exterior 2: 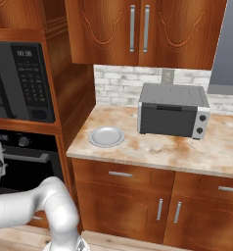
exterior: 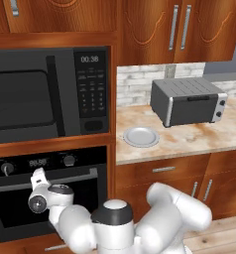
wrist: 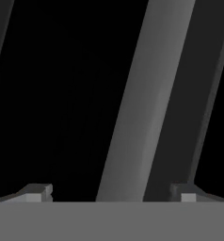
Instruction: Take the fish from the oven and place it on the plate on the counter.
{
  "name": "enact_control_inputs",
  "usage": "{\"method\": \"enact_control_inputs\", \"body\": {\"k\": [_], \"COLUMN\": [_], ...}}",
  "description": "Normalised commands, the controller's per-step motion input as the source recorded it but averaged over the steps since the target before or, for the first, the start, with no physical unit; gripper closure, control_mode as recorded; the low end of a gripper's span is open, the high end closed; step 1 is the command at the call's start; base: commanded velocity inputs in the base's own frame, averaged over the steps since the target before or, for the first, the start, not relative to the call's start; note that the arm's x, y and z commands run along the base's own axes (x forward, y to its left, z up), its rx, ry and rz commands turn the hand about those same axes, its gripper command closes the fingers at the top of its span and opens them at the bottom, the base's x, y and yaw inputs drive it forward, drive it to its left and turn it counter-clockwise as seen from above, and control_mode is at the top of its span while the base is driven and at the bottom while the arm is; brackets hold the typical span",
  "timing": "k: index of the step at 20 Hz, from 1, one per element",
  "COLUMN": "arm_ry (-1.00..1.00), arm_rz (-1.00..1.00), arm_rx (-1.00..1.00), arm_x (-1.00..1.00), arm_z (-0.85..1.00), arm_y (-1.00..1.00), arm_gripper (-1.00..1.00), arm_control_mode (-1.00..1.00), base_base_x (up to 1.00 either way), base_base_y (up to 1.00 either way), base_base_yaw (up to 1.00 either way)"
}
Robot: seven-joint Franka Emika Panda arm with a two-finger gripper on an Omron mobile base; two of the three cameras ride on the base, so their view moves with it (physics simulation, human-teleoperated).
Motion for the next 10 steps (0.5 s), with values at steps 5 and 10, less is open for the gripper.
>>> {"method": "enact_control_inputs", "body": {"k": [5, 10], "arm_ry": [-0.03, 0.0], "arm_rz": [0.0, 0.0], "arm_rx": [0.0, 0.0], "arm_x": [0.31, 0.31], "arm_z": [-0.39, -0.15], "arm_y": [0.11, 0.11], "arm_gripper": [-1.0, -1.0], "arm_control_mode": [-1.0, -1.0], "base_base_x": [0.0, 0.0], "base_base_y": [0.0, 0.0], "base_base_yaw": [0.0, 0.0]}}
